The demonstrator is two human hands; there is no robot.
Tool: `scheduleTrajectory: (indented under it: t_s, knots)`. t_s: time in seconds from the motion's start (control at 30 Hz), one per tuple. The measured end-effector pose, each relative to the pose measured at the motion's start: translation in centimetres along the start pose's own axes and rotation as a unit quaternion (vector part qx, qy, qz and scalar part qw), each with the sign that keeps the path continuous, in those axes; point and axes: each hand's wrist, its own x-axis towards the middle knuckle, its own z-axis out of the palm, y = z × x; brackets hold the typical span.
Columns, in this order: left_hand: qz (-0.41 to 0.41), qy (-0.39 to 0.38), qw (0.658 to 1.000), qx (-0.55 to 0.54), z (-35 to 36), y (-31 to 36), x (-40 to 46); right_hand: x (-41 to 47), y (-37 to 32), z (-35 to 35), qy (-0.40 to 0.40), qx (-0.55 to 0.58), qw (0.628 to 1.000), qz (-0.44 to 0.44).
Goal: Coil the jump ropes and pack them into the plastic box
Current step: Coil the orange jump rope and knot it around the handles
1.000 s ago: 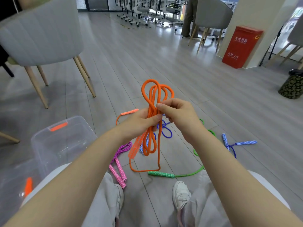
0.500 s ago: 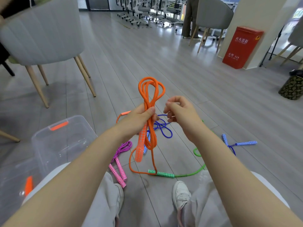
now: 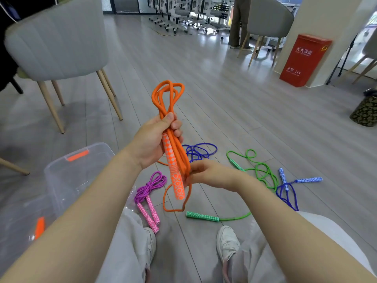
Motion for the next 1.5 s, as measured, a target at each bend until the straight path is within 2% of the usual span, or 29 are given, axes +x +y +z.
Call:
scheduleTrajectory:
  t_s: [0.17, 0.37, 0.5, 0.6, 0.7, 0.77, 0.97, 1.13, 1.33, 1.5]
  knots:
    - [0.026, 0.087, 0.994, 0.058, -2.1, 1.0, 0.5, -1.5, 0.2, -3.0, 0.032, -0.043, 0.998, 0.039]
    - [0.067, 0.188, 0.955, 0.219, -5.0, 1.1, 1.3, -4.8, 0.9, -7.2, 0.070, -0.069, 0.993, 0.068]
    - [0.087, 0.216, 0.906, 0.353, -5.9, 1.0, 1.7, -7.5, 1.5, -9.8, 0.118, -0.068, 0.986, 0.096]
    - [0.083, 0.222, 0.901, 0.364, -5.4, 0.6, 1.8, -8.9, 1.7, -10.8, 0.183, -0.027, 0.980, 0.071]
    - [0.055, 0.197, 0.912, 0.356, -4.1, -0.1, 1.7, -8.3, 0.9, -10.3, 0.264, 0.026, 0.964, -0.003]
    - [0.039, 0.167, 0.923, 0.344, -3.1, -0.7, 1.4, -7.2, -0.2, -9.1, 0.286, 0.034, 0.956, -0.055]
    - [-0.009, 0.047, 0.955, 0.293, 0.1, -1.9, 0.2, -3.9, -3.0, -5.0, 0.290, 0.063, 0.945, -0.137]
    - [-0.058, -0.016, 0.971, 0.233, 1.2, -2.5, -0.2, -2.4, -3.3, -3.2, 0.265, 0.025, 0.952, -0.150]
    - [-0.081, -0.056, 0.959, 0.265, 0.5, -2.7, -0.1, -1.8, -2.5, -2.9, 0.321, -0.066, 0.936, -0.129]
    - [-0.094, -0.113, 0.904, 0.401, 0.0, -2.8, -0.4, -2.0, -2.1, -2.7, 0.317, -0.104, 0.936, -0.112]
